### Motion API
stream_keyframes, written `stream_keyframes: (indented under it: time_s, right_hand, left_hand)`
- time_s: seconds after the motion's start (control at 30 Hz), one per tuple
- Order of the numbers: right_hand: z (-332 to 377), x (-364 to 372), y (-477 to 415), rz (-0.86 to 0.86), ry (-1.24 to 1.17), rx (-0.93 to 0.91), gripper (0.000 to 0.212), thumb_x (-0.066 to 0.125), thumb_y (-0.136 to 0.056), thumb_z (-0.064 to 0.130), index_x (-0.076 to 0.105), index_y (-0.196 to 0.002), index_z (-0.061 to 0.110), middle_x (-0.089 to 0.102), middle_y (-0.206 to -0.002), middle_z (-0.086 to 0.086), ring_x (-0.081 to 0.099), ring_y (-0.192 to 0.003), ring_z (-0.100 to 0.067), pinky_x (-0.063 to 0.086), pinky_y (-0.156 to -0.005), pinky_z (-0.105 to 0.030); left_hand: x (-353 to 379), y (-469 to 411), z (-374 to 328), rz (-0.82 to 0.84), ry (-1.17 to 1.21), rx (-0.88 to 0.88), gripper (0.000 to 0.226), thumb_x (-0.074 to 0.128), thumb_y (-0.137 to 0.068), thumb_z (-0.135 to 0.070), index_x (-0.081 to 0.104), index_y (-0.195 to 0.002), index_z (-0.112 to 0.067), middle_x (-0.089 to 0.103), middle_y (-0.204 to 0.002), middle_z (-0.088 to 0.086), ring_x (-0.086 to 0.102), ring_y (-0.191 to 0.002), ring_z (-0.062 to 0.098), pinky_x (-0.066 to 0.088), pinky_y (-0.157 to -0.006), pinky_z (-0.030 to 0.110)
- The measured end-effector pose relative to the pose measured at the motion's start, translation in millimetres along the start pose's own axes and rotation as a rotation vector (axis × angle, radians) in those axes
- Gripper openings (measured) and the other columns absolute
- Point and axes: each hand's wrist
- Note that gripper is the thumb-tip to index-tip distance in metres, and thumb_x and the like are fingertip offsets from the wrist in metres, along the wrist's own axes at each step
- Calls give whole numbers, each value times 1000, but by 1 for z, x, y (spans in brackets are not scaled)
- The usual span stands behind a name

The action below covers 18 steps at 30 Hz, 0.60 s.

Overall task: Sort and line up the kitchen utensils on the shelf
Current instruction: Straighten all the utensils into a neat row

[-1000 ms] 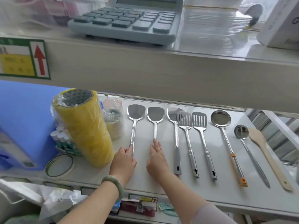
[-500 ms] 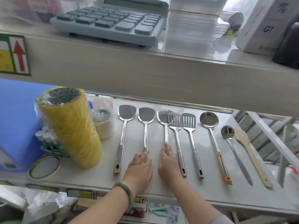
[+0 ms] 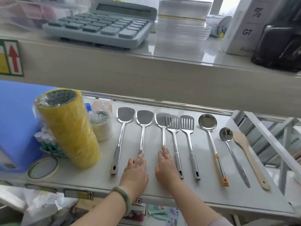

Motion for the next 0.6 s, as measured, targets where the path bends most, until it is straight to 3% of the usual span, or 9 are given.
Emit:
stream_keyframes:
  time_s: [0.1,0.2,0.37,0.43,0.6]
  right_hand:
    - [-6,-14,2,-217,-110,-18,51,43,-95,21,35,-144,12,13,-159,-6,7,-148,-19,10,-119,-30]
    - [-40,-40,3,-412,-31,62,44,44,-93,11,46,-137,12,26,-155,-8,16,-146,-22,18,-119,-34]
    - [-90,-52,18,-97,85,121,49,33,-96,6,28,-145,6,7,-160,-5,0,-148,-21,7,-119,-28]
    - [-94,-47,24,-86,62,128,49,32,-96,4,27,-145,4,5,-160,-4,0,-148,-20,4,-118,-25]
    - [-96,-49,28,-69,38,176,55,37,-94,2,20,-147,2,0,-160,-6,-2,-148,-19,1,-117,-24]
  left_hand:
    - [-5,2,-4,-27,51,-33,55,36,-91,-41,27,-142,-22,8,-157,0,22,-132,25,26,-108,37]
    - [-10,4,-17,-80,108,34,53,36,-91,-39,28,-142,-25,10,-156,-1,13,-139,21,19,-113,37]
    - [-15,-3,-65,-106,128,266,52,34,-95,-30,23,-145,-20,8,-157,4,6,-144,20,7,-121,35]
    - [-13,-11,-86,-65,102,324,52,35,-96,-30,22,-146,-18,8,-157,8,3,-145,21,7,-120,35]
    - [-9,-26,-117,74,191,208,51,43,-95,-36,32,-142,-21,13,-156,14,12,-145,25,22,-117,35]
Point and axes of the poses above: each hand's wrist, its own y-axis away from the middle knuckle, its own x-axis out of the palm, z = x × y
